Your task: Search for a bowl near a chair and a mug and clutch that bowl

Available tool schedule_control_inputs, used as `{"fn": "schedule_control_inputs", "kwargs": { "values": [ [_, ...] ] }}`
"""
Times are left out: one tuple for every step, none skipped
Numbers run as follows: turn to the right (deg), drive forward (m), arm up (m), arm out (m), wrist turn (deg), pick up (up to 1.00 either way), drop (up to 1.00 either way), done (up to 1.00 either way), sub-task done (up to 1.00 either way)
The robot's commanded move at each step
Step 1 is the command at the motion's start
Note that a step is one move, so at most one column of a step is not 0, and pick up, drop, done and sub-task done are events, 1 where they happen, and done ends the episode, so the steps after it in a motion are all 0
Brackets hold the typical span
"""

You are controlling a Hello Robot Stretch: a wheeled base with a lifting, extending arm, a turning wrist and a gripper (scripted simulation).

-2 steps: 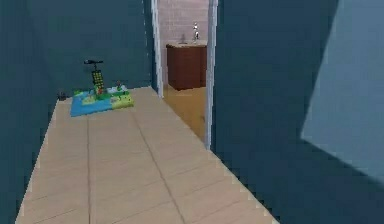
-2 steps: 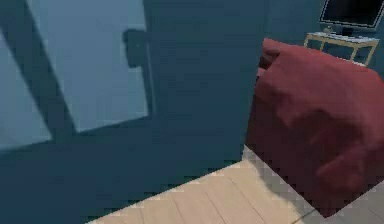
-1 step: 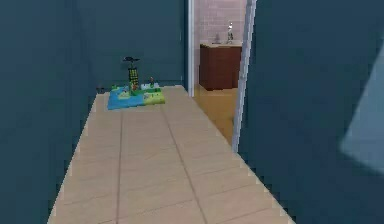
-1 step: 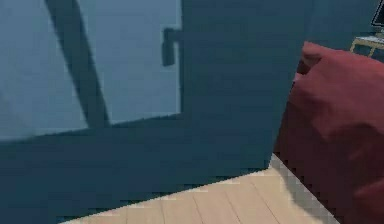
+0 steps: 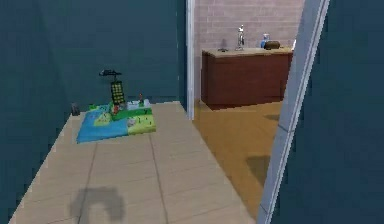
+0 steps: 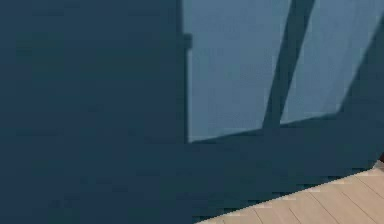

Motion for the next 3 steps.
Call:
{"fn": "schedule_control_inputs", "kwargs": {
  "values": [
    [-3.0, 0.0, 0.0, 0.0, 0.0, 0.0, 0.0, 0.0, 0.0],
    [-3.0, 0.0, 0.0, 0.0, 0.0, 0.0, 0.0, 0.0, 0.0],
    [0.0, 1.0, 0.0, 0.0, 0.0, 0.0, 0.0, 0.0, 0.0]
  ]
}}
